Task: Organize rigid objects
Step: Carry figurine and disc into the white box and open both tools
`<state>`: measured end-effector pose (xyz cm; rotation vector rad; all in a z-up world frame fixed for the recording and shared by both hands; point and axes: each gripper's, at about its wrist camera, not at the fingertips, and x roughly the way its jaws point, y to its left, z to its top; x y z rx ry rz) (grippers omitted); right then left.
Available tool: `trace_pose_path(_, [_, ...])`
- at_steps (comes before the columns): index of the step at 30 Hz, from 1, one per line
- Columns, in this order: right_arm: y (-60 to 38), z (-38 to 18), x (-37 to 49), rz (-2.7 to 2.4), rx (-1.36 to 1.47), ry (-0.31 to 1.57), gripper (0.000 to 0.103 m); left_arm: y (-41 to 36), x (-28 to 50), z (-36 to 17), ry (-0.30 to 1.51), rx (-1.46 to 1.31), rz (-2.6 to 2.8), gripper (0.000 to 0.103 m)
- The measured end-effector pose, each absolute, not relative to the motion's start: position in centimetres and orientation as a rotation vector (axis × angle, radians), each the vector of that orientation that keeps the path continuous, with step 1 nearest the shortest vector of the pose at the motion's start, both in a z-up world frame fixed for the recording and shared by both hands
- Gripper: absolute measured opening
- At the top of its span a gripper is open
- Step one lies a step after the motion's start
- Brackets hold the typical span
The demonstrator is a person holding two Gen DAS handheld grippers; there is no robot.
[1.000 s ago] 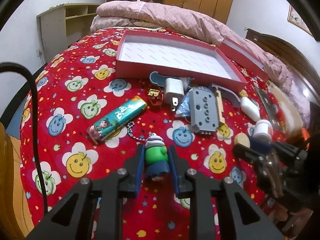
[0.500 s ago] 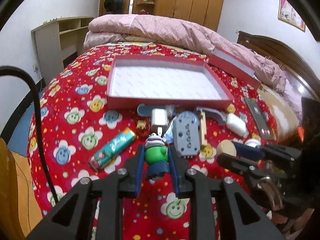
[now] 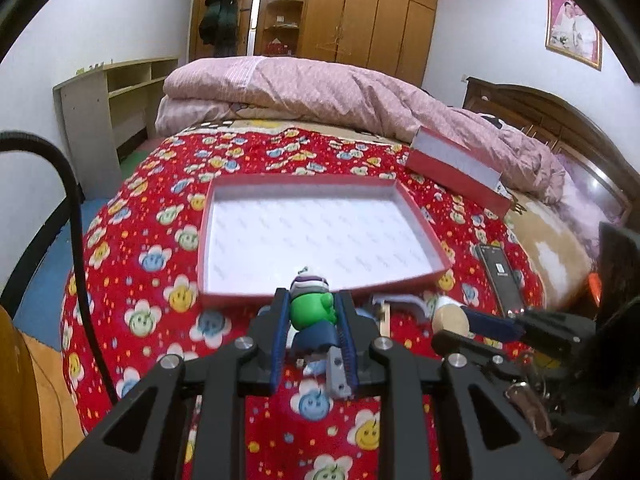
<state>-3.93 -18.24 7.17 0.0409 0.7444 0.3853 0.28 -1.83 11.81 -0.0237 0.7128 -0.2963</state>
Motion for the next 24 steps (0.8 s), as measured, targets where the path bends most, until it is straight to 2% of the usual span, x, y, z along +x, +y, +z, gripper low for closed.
trace_pose_path(12, [-19.5,9.3,1.3,0.331,0.017,0.743,0.032,-3.6,4.6,13.4,0.721,0.003,-0.309,0.024])
trace_pose_path(24, [-20.3,8.5,6.7,0.299,0.040,0.800,0.032,-4.2,9.8,12.6,0.763,0.005,-0.284,0.024])
